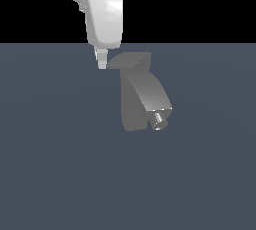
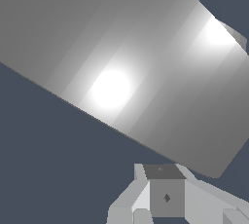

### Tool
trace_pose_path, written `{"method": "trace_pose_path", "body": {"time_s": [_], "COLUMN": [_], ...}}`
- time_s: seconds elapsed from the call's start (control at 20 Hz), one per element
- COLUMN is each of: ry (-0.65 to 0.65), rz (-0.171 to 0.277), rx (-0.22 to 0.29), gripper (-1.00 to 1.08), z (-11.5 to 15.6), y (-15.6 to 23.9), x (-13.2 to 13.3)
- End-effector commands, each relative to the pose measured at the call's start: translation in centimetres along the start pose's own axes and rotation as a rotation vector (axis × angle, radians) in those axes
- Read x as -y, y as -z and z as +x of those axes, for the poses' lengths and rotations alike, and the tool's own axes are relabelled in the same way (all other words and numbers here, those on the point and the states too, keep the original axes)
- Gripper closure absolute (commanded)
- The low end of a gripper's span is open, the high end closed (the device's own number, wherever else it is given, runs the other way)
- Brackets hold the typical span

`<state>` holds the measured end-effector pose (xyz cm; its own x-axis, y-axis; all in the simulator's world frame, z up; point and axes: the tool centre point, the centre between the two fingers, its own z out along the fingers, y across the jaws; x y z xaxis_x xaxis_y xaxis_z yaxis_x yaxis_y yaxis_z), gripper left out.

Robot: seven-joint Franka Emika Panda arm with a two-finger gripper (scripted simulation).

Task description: Turn on the faucet by rotating a designated handle.

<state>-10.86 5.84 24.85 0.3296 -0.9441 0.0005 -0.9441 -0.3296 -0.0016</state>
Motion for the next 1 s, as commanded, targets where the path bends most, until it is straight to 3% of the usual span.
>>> {"method": "trace_pose_path", "body": {"time_s": [0.0, 0.55, 0.65, 0.95], "ry": [-0.020, -0.021, -0.013, -0.015], "rz": [0.000, -0.001, 0.000, 0.000], "rx": [0.000, 0.001, 0.000, 0.000], "gripper": [1.08, 1.08, 1.08, 1.08], "z": [1.7, 4.9, 4.2, 7.3], "y": [0.0, 0.0, 0.0, 0.0], "x": [-1.1, -4.9, -4.4, -4.8]}}
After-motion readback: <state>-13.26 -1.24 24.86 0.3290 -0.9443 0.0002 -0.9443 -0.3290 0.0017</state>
